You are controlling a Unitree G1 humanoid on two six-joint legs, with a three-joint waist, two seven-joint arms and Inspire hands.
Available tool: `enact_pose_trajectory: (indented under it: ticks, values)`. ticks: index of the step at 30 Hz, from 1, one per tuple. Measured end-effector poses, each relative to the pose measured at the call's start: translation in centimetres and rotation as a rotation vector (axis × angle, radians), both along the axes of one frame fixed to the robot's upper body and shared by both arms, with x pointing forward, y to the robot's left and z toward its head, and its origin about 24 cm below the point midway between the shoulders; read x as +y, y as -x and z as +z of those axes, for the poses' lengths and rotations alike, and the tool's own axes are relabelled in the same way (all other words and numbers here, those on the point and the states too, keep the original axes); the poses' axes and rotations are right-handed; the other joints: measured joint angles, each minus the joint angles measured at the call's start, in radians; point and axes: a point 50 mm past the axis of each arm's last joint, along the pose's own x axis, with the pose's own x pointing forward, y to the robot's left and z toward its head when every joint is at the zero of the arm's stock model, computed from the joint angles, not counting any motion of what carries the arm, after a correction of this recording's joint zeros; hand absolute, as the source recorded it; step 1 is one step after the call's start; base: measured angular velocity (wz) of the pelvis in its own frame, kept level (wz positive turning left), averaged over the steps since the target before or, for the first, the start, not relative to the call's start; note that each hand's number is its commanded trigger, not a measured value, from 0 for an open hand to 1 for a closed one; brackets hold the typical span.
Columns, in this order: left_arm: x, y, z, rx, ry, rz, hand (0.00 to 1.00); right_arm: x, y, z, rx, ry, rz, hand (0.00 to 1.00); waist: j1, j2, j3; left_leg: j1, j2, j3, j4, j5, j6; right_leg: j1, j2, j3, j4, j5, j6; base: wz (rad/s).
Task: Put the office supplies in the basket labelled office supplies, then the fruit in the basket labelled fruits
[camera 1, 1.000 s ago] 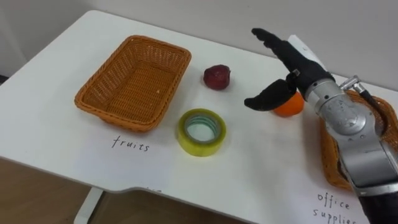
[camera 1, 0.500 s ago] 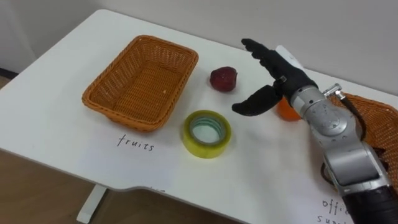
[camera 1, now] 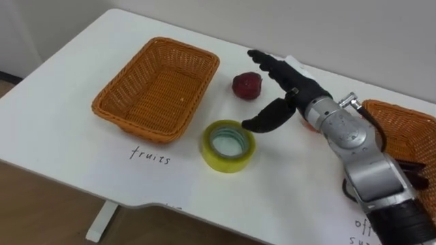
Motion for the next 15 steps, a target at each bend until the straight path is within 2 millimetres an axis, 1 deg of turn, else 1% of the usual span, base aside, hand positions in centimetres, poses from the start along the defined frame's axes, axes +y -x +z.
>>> enact_pose_trajectory:
  ticks: [3, 9, 11, 15]
  values:
    - [-0.2, 0.1, 0.0, 0.016, 0.002, -0.014, 0.00, 0.4, 0.0, -0.1, 0.006, 0.006, 0.019, 0.00, 0.001, -0.001, -0.0006, -0.001, -0.003, -0.012, 0.000, 0.004, 0.000, -0.001, -0.002, -0.007, 0.000, 0.000, 0.000, 0.11]
    - [-0.3, 0.2, -0.1, 0.020, 0.006, -0.010, 0.00, 1.1, 0.1, -0.1, 0.019, 0.027, 0.051, 0.00, 0.011, -0.002, -0.0012, -0.003, -0.009, -0.017, -0.001, 0.006, 0.003, -0.001, -0.006, -0.007, 0.000, 0.000, 0.000, 0.03]
    - [-0.3, 0.0, -0.1, 0.016, 0.006, -0.011, 0.00, 1.4, 0.1, -0.2, 0.019, 0.038, 0.050, 0.00, 0.012, -0.004, -0.0026, -0.007, -0.010, -0.019, 0.000, 0.007, 0.004, -0.002, -0.007, -0.008, 0.000, 0.000, 0.000, 0.04]
    - [-0.3, -0.7, -0.1, 0.003, 0.005, -0.015, 0.00, 1.9, 0.1, -0.3, 0.018, 0.046, 0.048, 0.00, 0.026, -0.007, -0.0043, -0.009, -0.014, -0.024, 0.001, 0.008, 0.006, -0.002, -0.011, -0.018, 0.000, -0.001, 0.001, 0.03]
